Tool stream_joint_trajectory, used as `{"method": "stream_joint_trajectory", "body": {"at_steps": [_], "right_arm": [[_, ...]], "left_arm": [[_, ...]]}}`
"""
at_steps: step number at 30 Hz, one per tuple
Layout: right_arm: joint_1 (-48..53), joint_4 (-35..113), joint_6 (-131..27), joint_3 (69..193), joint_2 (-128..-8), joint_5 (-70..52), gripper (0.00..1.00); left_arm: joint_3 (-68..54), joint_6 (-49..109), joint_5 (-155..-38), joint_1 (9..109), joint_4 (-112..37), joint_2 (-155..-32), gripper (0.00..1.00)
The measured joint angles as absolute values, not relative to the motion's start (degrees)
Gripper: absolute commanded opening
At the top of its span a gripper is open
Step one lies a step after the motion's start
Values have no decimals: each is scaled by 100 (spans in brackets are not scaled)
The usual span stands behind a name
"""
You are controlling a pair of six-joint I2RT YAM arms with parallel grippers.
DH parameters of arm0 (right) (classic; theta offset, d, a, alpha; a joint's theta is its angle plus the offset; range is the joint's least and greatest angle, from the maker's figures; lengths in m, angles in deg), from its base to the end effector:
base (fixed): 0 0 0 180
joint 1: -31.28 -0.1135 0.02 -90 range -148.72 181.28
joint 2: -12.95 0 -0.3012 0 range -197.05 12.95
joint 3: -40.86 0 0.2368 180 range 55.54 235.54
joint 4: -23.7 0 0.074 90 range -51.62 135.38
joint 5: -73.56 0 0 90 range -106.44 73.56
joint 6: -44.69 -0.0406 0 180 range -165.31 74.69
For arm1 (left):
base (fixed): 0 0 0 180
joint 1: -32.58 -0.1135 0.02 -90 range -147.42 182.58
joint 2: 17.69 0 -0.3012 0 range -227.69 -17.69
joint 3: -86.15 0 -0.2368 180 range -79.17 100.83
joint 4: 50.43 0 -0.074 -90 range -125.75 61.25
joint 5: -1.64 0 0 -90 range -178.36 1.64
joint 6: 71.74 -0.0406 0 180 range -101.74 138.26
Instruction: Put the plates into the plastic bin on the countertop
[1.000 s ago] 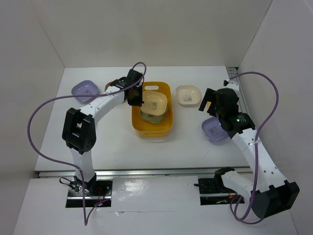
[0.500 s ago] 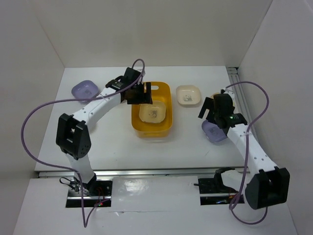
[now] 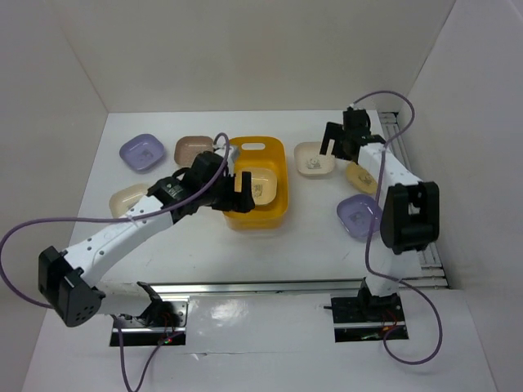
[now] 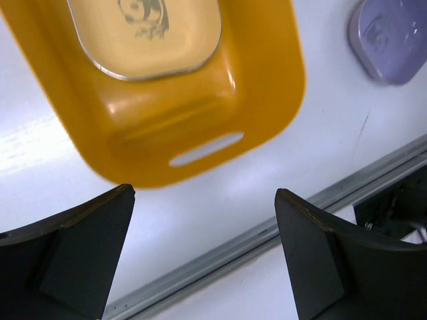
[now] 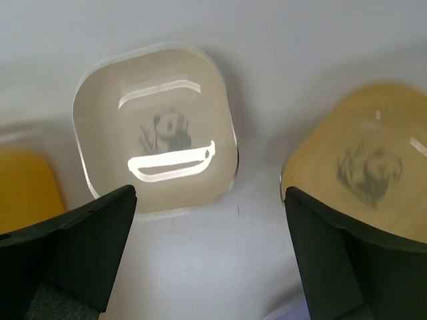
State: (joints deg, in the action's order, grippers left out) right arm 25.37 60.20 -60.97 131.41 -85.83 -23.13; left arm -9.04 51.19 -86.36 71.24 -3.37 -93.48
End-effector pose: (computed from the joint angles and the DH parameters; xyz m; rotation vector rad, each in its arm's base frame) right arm 0.3800 0.0346 0.2968 0.2562 2.3312 0.0483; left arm 0.2119 -0.1677 0.3720 0.0959 2.3102 -0.6263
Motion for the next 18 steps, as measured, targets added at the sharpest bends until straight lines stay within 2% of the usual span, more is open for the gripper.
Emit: {"method": "stream_joint_trajectory", "body": {"at_steps": [5, 11, 14, 15, 16, 18], "right_arm": [[2700, 6086, -5748, 14932, -10336, -2211, 94], [2768, 6199, -5579, 15192, -11416, -2167, 84], [2727, 6197, -5603, 15380, -11482, -2099, 59], [2716, 6177, -5616, 15393, -11495, -2062, 45], [2709, 6180, -5608, 15393, -11504, -2036, 25], [2690, 6182, -5662, 15395, -11519, -1944, 11]], "left_arm": [[-1654, 5333, -8396, 7342, -155, -8449, 100], [-1897, 5596, -8033, 7406, 140, -7719, 100], [-1934, 5718, -7821, 7408, 304, -7551, 100], [-1949, 5768, -7745, 7410, 376, -7514, 100], [-1954, 5814, -7651, 7410, 459, -7479, 100], [-1956, 5989, -7439, 7410, 610, -7420, 100]]}}
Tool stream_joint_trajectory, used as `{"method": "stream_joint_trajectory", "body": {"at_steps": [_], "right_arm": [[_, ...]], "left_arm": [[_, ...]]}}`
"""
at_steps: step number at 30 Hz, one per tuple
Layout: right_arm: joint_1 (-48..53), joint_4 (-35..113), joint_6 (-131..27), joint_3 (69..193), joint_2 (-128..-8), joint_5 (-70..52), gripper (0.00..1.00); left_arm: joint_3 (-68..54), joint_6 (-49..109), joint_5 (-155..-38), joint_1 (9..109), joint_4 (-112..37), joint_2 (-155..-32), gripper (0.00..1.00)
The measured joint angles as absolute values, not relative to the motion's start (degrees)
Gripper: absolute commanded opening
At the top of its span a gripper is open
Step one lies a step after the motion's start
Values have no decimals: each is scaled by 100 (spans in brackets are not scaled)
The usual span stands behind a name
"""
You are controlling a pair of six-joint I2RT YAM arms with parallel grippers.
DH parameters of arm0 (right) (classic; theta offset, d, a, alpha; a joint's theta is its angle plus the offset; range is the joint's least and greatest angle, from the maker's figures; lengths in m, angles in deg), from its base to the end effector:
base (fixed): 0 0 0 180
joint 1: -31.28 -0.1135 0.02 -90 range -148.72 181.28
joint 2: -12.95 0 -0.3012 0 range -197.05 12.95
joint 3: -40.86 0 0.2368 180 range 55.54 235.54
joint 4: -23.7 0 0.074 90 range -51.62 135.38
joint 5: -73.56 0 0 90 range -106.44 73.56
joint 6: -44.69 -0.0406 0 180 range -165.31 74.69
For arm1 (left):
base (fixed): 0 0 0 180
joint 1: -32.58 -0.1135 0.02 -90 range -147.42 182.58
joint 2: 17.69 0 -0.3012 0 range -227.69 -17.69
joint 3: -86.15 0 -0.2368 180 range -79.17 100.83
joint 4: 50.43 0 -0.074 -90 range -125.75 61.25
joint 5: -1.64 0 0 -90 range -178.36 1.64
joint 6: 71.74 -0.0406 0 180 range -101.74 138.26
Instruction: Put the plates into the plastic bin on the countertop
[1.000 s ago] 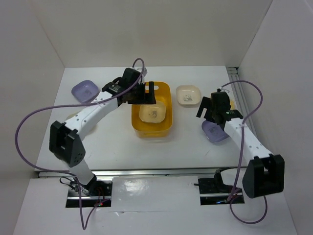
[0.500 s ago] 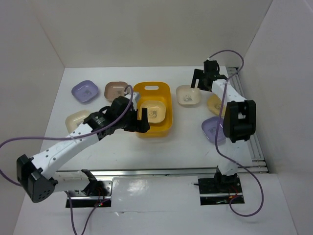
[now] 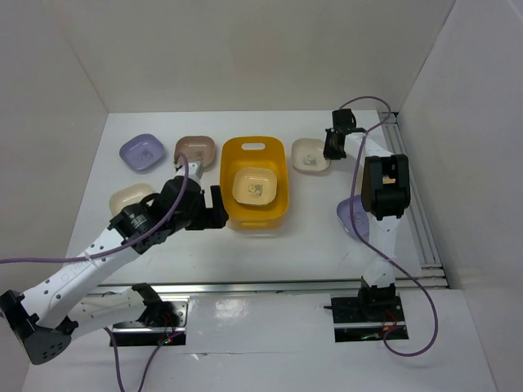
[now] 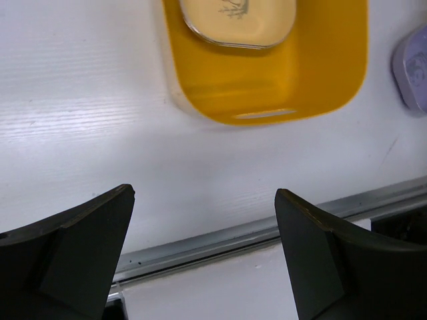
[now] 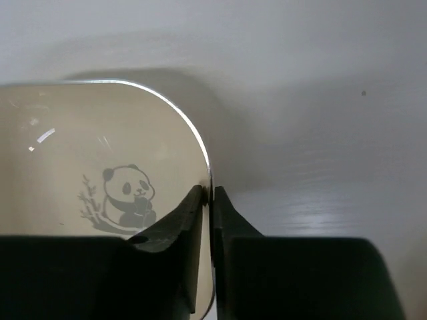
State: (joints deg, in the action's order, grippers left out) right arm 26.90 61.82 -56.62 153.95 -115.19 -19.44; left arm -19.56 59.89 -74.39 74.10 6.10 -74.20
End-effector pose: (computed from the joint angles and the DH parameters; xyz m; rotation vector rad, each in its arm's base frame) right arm 0.5020 0.0363 0.1972 0.1727 2.4916 0.0487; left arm 0.1321 -0.1038 0.3660 -0.1356 2.2703 -0.5146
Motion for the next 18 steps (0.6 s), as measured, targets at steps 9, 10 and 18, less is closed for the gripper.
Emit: {"method": "stream_joint_trajectory", "body": {"at_steps": [9, 10, 18], "right_arm": [[2644, 6226, -5896, 15812, -11473, -2136, 0], [2637, 6212, -5922, 15732, -11405, -2171, 0], [2043, 6330, -5960, 14988, -9447, -2589, 0]], "left_arm": [[-1997, 7259, -6212, 7408, 1416, -7169, 100], [-2065, 7434, -6073, 7406, 1460, -7134, 100], [-2839, 9018, -5410, 6885, 2131, -7042, 100]]}}
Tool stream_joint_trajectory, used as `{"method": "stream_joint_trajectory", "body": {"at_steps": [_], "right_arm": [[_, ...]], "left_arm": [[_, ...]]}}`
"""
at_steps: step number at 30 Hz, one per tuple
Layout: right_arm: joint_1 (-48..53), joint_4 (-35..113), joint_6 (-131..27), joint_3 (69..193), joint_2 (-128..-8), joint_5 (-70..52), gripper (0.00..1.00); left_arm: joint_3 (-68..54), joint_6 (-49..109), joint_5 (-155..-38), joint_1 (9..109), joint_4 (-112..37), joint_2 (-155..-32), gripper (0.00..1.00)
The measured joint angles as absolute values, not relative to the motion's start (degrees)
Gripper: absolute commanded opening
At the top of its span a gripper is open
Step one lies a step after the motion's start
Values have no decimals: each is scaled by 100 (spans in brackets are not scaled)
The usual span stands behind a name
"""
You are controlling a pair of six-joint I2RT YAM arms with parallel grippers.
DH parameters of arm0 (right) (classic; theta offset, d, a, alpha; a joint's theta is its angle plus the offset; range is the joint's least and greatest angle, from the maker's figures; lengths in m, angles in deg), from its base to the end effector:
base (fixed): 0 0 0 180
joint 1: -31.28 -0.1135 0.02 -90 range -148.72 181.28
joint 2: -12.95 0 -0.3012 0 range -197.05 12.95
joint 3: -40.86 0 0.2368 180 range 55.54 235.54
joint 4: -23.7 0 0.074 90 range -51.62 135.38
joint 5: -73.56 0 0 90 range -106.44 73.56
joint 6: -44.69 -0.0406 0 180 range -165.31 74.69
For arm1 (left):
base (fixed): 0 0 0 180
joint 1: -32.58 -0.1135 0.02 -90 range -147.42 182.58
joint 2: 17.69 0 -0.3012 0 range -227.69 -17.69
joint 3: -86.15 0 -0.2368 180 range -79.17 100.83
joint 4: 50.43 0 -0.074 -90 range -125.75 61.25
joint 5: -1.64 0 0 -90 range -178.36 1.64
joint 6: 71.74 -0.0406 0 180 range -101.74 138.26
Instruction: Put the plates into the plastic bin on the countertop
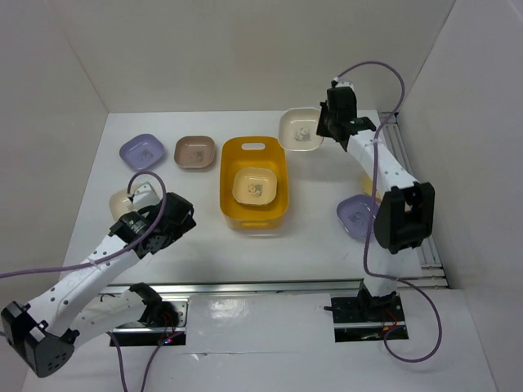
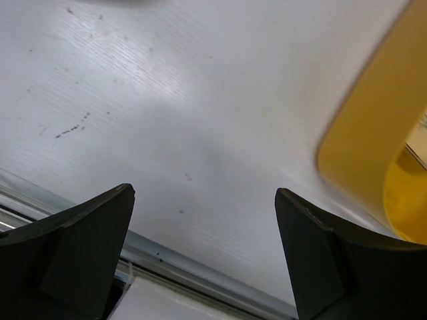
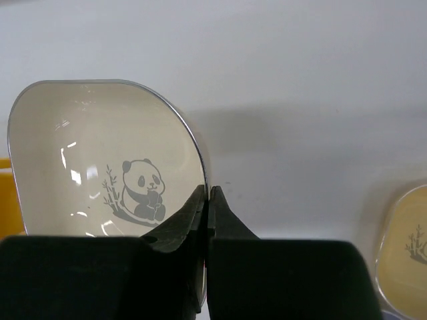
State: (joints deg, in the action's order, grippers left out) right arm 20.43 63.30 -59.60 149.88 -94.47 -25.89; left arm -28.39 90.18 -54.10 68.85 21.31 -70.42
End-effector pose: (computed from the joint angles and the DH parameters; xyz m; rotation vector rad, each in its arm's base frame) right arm 0.4302 0.0757 0.3373 0.1562 2.2186 0.0566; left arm 0.1135 -0.0549 0.3132 -0.9113 2.1776 -0.1030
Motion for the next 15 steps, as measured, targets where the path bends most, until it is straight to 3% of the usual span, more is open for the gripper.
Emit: {"method": "stream_joint_trajectory", "body": {"at_steps": [6, 15], "right_arm": [[790, 6282, -5986, 15004, -8092, -2947, 0], [-248, 6317, -6622, 13898, -8068, -3452, 0]], "left_arm": [[-3116, 8911, -5583, 5751, 1853, -7212, 100], [-2714, 8068, -6171, 4306, 1226, -8154, 100]]}}
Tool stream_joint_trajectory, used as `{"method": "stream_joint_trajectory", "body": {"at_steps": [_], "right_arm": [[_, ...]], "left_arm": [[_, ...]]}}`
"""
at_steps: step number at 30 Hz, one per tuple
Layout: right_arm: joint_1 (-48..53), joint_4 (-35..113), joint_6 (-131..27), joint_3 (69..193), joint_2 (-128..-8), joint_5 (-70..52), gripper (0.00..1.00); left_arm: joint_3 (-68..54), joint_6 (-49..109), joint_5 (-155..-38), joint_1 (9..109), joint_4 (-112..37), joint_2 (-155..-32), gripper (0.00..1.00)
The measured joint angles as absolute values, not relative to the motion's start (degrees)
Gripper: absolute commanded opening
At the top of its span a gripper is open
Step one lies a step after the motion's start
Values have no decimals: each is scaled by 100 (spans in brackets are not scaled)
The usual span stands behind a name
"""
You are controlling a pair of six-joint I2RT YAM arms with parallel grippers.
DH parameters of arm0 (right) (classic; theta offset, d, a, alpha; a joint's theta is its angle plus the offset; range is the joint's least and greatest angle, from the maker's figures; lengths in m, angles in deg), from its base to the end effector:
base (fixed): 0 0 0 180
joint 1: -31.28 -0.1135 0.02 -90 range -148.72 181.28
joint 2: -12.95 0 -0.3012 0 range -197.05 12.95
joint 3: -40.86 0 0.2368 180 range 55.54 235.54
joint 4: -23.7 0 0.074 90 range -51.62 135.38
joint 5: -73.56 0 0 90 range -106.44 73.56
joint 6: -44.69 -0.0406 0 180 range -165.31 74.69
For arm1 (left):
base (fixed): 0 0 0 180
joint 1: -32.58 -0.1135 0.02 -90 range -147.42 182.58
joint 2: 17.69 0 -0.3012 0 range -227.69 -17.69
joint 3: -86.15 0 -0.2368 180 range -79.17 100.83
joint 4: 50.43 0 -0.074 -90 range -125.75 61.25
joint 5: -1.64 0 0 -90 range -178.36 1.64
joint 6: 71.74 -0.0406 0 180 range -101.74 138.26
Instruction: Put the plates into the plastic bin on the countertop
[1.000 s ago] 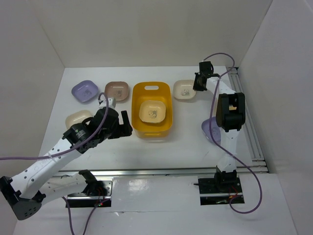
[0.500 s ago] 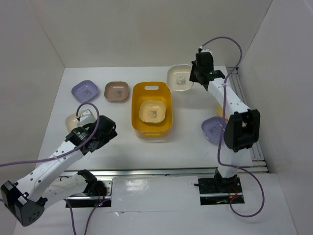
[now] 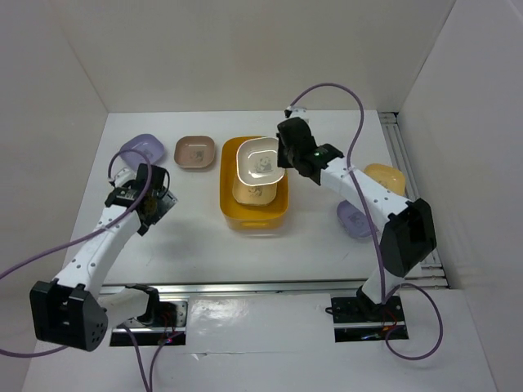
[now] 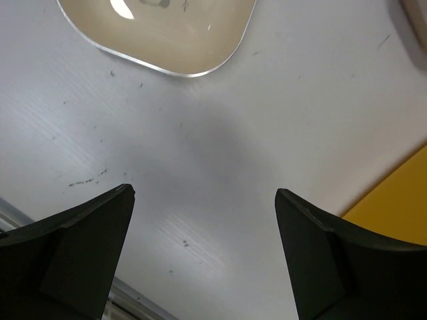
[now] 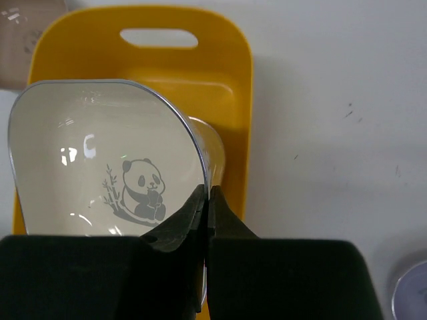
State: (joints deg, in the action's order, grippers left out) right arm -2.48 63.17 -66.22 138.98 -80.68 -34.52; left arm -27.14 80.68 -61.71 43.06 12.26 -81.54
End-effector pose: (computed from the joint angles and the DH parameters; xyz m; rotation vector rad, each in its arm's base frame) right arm 0.3124 0.1937 0.3681 -0.0635 2.1536 0.2100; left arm 0.1795 -0.0147 0.3003 -1.2136 2.1344 0.0744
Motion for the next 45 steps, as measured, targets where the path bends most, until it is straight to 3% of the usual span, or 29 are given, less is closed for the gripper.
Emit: {"method": "stream_joint_trajectory", "body": {"at_steps": [6, 10, 12, 15, 18, 19, 23, 25, 26, 34, 39, 45], "right_arm": [[-530, 6311, -7020, 13760, -8435, -3701, 0], [-631, 6223, -7166, 13762, -8564, -3763, 17], [-648, 6201, -7240, 13762, -8647, -3784, 40], [-663, 6191, -7278, 13767, -8787, -3846, 41], [-672, 6206, -7313, 13869, -8924, -3868, 59], [-679, 6215, -7304, 13963, -8979, -3876, 59], [-794, 6195, -7234, 14300, -9106, -3911, 87], [-1002, 6156, -7120, 14370, -9071, -3957, 88], [-1127, 6127, -7070, 14372, -9032, -3957, 96], [-2036, 5920, -6552, 14020, -8006, -3636, 100], [-2095, 5675, -6456, 13362, -7215, -3546, 100], [-2117, 5511, -6443, 12599, -7108, -3461, 100]], "left_arm": [[-2251, 7698, -6591, 3821, 944, -8508, 100], [-2227, 7541, -6748, 3769, 931, -8498, 100], [-2227, 7489, -6789, 3701, 933, -8498, 100], [-2227, 7370, -6831, 3574, 933, -8500, 100], [-2229, 7344, -6888, 3485, 909, -8504, 100], [-2233, 7342, -6912, 3456, 900, -8511, 100], [-2380, 7303, -6958, 3371, 819, -8513, 100], [-2544, 7311, -6980, 3283, 776, -8511, 100], [-2629, 7327, -6984, 3224, 749, -8511, 100], [-2891, 7392, -7412, 2612, 247, -8819, 100], [-2751, 7342, -7773, 2291, -151, -9461, 100], [-2115, 7215, -8081, 2138, -450, -10414, 100]]}}
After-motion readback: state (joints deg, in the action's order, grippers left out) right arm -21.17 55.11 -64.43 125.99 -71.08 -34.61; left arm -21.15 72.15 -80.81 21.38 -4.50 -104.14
